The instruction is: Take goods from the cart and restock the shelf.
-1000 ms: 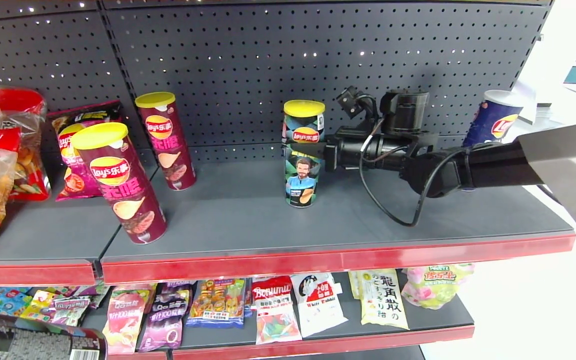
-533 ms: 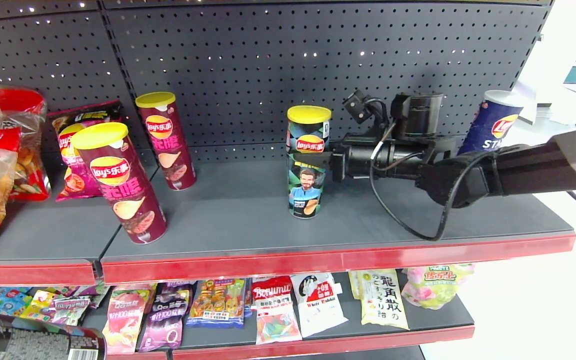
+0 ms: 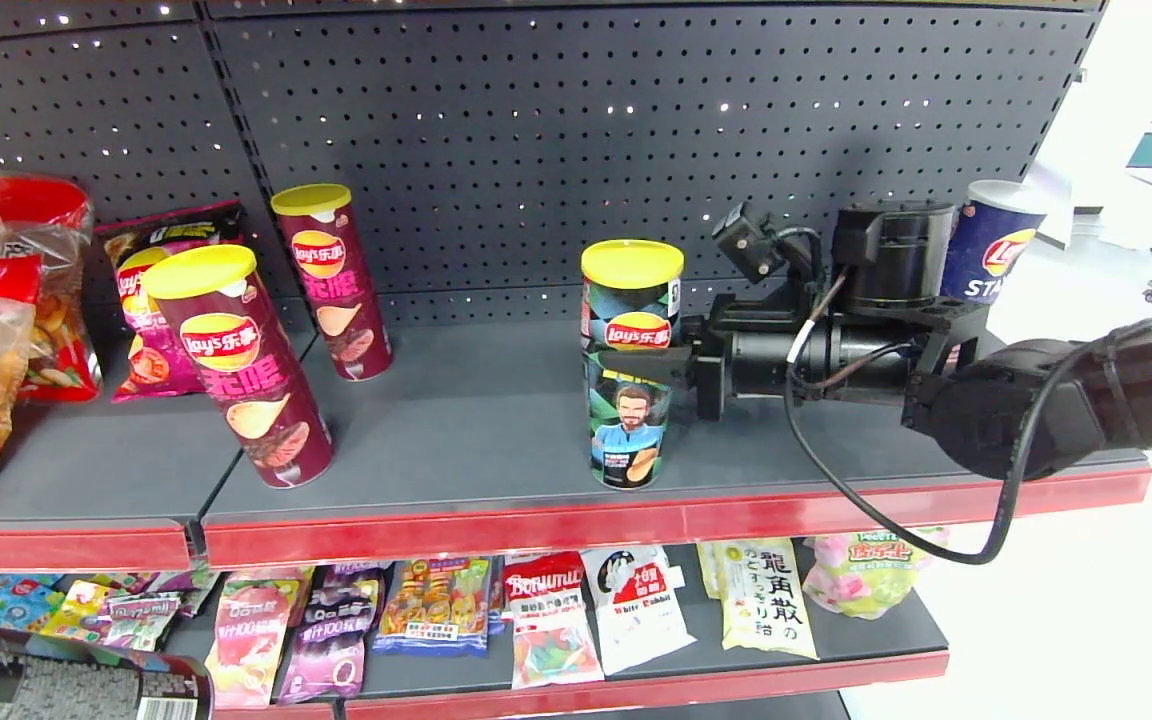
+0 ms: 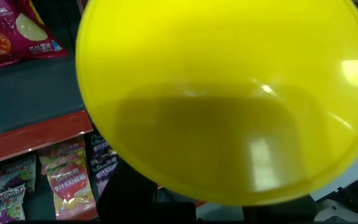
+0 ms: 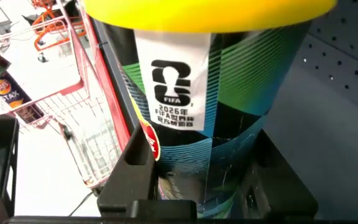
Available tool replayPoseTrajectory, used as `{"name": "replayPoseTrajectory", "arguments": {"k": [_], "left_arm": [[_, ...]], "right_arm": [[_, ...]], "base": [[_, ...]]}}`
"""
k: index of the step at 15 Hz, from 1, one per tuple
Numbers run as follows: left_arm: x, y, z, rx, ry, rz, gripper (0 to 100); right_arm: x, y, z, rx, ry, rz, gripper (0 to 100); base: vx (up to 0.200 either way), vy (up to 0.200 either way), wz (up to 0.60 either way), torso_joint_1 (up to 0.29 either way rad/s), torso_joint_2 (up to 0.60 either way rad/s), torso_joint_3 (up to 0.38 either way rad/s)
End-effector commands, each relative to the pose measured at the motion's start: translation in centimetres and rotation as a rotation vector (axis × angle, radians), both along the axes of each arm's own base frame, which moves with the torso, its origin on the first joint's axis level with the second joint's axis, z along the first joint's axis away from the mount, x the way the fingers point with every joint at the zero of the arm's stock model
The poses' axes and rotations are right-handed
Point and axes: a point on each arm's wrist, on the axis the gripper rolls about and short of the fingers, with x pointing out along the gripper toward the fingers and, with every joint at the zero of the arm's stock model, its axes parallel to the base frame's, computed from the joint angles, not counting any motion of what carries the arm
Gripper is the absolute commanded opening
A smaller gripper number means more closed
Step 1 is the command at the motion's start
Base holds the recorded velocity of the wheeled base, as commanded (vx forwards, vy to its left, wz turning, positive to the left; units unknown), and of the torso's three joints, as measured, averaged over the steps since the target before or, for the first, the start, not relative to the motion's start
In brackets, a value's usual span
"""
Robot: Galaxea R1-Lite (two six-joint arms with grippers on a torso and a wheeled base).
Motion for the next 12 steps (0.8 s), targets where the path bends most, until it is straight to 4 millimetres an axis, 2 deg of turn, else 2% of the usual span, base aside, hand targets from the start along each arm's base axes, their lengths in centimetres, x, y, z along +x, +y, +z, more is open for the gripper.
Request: {"name": "replayPoseTrajectory", "arguments": {"k": [1,12], "left_arm": [[-0.04,0.01,0.01,0.000,-0.003,0.000,0],[-0.04,0.01,0.01,0.000,-0.003,0.000,0]], "right_arm": [[-0.54,0.29,0.72,0.011,-0.018,0.010,0],[-0.41,0.35,0.04,-0.001,-0.004,0.005,0]], "base": [[0.000,0.000,0.00,0.000,0.00,0.000],[0.000,0.000,0.00,0.000,0.00,0.000]]}}
